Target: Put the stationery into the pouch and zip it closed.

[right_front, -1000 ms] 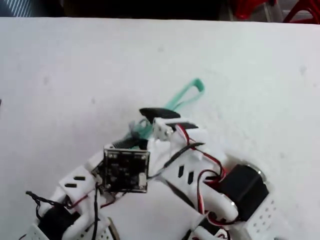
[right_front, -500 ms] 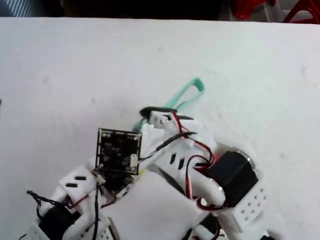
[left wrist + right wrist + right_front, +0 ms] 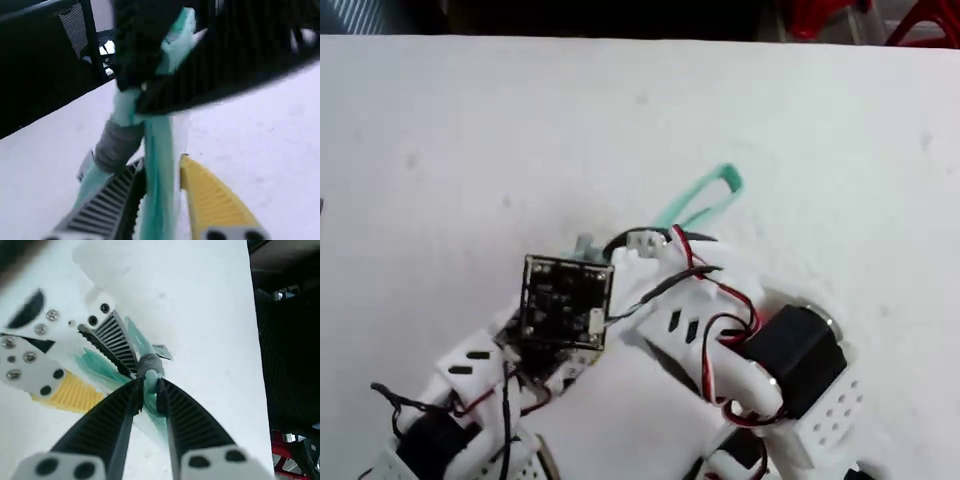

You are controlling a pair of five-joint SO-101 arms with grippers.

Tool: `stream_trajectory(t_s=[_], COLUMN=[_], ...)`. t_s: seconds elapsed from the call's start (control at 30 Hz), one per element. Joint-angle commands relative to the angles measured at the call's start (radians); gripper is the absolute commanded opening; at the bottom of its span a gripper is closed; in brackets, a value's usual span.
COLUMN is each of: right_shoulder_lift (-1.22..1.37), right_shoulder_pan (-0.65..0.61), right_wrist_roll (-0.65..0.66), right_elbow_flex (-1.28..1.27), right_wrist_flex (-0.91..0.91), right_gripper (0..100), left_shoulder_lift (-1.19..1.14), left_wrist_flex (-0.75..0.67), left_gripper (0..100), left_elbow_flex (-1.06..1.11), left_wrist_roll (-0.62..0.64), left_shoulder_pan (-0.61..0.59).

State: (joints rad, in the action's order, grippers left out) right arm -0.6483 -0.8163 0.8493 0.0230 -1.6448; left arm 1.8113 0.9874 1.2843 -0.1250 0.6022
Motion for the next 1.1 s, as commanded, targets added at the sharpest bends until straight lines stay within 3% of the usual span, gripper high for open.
stream_trajectory(t_s=[0.0, 0.23, 0.47, 0.63, 0.9, 1.07], right_shoulder_lift=[0.021, 0.021, 0.019, 0.019, 0.021, 0.021], right_shoulder_pan=[-0.019, -0.019, -0.013, -0.010, 0.196, 0.254], right_wrist_roll=[-0.049, -0.107, -0.219, -0.258, -0.192, -0.180], right_elbow_flex=[0.011, 0.011, 0.011, 0.011, 0.003, 0.003], right_wrist_flex=[0.021, 0.042, 0.130, 0.174, 0.194, 0.194], right_gripper=[1.8, 1.8, 1.8, 1.8, 1.8, 1.8], left_shoulder_lift=[0.010, 0.010, 0.010, 0.010, 0.010, 0.010], left_wrist_flex=[-0.058, -0.081, -0.077, -0.051, -0.037, -0.037], left_gripper=[24, 20, 3, 2, 2, 2], left_elbow_flex=[-0.051, -0.051, -0.051, -0.051, -0.049, -0.049], left_wrist_roll=[0.190, 0.160, 0.109, 0.074, 0.068, 0.068], left_shoulder_pan=[-0.001, -0.010, 0.048, 0.077, 0.073, 0.073])
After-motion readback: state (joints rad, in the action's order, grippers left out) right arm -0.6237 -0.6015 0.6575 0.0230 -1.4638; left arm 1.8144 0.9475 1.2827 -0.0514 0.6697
